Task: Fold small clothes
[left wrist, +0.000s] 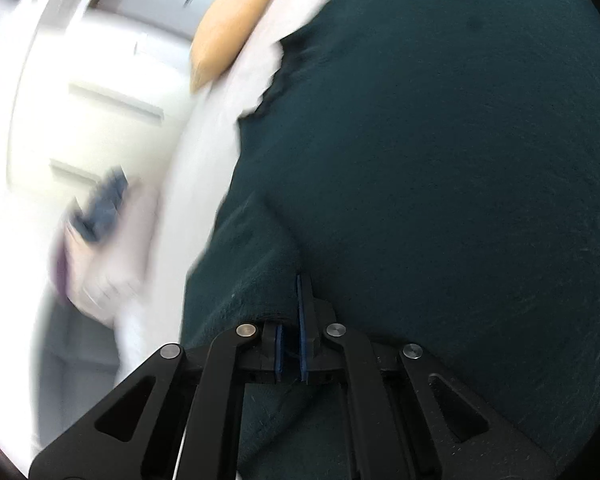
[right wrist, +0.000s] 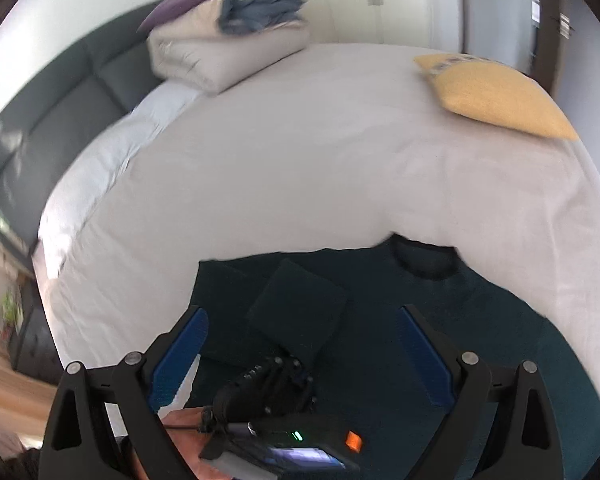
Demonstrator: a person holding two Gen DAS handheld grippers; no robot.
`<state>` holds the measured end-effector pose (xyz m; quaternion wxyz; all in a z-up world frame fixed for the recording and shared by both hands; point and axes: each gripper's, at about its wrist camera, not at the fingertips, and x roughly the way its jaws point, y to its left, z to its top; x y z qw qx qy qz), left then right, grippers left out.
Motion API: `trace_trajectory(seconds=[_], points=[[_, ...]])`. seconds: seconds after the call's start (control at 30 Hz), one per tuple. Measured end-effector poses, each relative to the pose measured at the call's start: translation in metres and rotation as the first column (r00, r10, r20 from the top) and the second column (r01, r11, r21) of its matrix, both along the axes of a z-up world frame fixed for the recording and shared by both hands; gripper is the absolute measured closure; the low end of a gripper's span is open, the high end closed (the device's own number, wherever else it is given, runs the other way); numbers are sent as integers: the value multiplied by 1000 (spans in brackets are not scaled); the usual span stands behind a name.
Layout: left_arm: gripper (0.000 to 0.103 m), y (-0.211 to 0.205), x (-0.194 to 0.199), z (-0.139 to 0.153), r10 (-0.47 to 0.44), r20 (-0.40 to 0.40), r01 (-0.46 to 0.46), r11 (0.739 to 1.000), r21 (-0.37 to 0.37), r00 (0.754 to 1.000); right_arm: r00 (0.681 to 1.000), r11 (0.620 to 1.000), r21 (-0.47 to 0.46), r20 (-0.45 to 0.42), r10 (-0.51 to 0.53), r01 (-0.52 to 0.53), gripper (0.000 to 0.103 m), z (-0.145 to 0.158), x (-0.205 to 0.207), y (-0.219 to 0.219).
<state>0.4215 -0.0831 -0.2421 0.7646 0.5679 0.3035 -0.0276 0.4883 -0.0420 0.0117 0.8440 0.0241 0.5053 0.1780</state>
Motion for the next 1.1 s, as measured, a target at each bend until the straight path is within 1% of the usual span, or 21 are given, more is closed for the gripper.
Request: trace_trajectory(seconds=[0.03, 0.07, 0.1, 0.13, 0.17, 0.2, 0.23, 0.33, 0.4, 0.43, 0.5, 0.57, 0.63, 0.7, 0.77, 0.83, 0.87, 0.93, 0.97, 1.03, 1.1], points=[[103, -12, -15, -9, -83, 31, 79, 991, 104, 996, 1000, 1000, -11, -4, -22, 22, 6, 2, 1, -10], [103, -27, -33, -20, -207, 62, 185, 950, 253, 976, 999, 999, -18, 0, -37, 37, 6, 2, 1, -17], [103, -39, -43, -28, -310, 47, 274, 892, 361, 949, 998, 998, -20, 6, -59, 59, 6, 4, 2, -24], [103, -46, -46, -32, -356, 21, 315, 852, 419, 934, 997, 997, -10, 11, -78, 78, 6, 5, 2, -32], [102, -53, -45, -32, -379, -16, 343, 820, 458, 925, 996, 996, -4, 11, -87, 87, 6, 6, 2, -37], [102, -58, -43, -31, -386, -35, 357, 809, 467, 922, 995, 995, -1, 11, -97, 97, 6, 4, 2, -42], [102, -59, -42, -32, -389, -45, 364, 805, 469, 920, 994, 994, -6, 8, -105, 105, 6, 2, 2, -47], [102, -59, -39, -32, -382, -32, 352, 814, 462, 924, 993, 992, -66, -30, -112, 110, 6, -13, 7, -54], [102, -61, -37, -31, -374, -42, 348, 810, 472, 926, 992, 988, -132, -87, -89, 77, 6, -32, 13, -47], [102, -63, -35, -31, -365, -46, 341, 807, 482, 930, 992, 985, -166, -106, -66, 47, 6, -41, 16, -41], [102, -67, -32, -32, -350, -45, 327, 811, 486, 936, 989, 961, -270, -150, 20, -60, 6, -60, 20, -17], [103, -68, -30, -32, -339, -36, 314, 820, 479, 940, 977, 926, -346, -195, 86, -151, 6, -76, 24, 6], [103, -68, -29, -29, -325, -24, 297, 831, 470, 945, 965, 885, -415, -232, 122, -211, 6, -93, 31, 30], [103, -68, -27, -30, -316, -16, 287, 839, 461, 949, 955, 857, -450, -259, 143, -250, 6, -104, 35, 47], [103, -75, -13, -33, -312, -8, 281, 847, 451, 950, 941, 827, -477, -293, 169, -297, 6, -115, 37, 66], [103, -75, -10, -31, -310, -2, 278, 853, 442, 951, 933, 766, -549, -306, 187, -334, 6, -127, 35, 84], [103, -75, -8, -30, -308, 2, 275, 856, 438, 952, 931, 714, -608, -315, 185, -347, 6, -138, 34, 92], [103, -75, -7, -28, -302, 11, 268, 861, 431, 953, 936, 645, -685, -314, 158, -339, 6, -154, 37, 95], [103, -76, -10, -27, -298, 13, 264, 864, 429, 954, 941, 620, -713, -308, 144, -328, 6, -158, 39, 94], [103, -77, -6, -25, -295, 18, 260, 868, 423, 955, 946, 599, -737, -300, 125, -313, 7, -163, 41, 90], [103, -78, -4, -26, -293, 23, 257, 872, 417, 956, 945, 602, -736, -305, 116, -311, 14, -163, 41, 82]])
